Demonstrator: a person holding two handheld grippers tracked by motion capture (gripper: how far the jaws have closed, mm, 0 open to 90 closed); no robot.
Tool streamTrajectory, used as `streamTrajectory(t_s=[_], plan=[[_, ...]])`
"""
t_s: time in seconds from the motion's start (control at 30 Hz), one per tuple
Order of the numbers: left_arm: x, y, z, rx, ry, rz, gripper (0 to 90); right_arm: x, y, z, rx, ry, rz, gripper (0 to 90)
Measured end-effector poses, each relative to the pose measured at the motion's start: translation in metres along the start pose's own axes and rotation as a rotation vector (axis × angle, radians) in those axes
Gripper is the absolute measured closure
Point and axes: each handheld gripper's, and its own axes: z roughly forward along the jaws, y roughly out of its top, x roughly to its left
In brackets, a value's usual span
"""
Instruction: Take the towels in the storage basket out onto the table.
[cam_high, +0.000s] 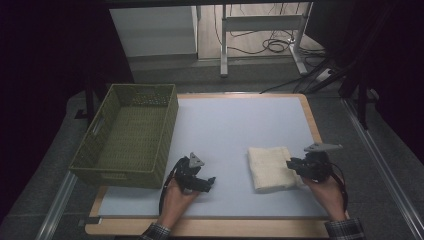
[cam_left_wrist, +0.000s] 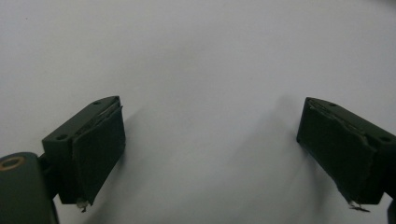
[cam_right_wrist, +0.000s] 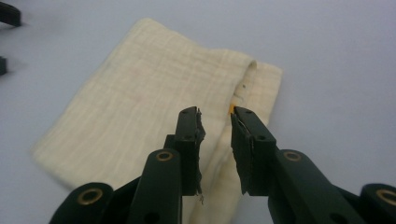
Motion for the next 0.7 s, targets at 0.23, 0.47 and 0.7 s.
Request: streamTrajectory(t_s=[0.23,0.47,0.7], plan=[[0.0,0.0,0.0,0.0,0.0,0.0,8.0,-0.004,0.003,0.036,0.077,-0.011,0.013,68.0],[0.0,0.0,0.0,0.0,0.0,0.0,8.0,-0.001,0.002,0.037,0.068,0.003,0.015,89.1],[0.0,0.0,0.0,0.0,0.0,0.0,8.0,0.001,0.015,0.013,-0.007,-0.013,-0.007,89.2]])
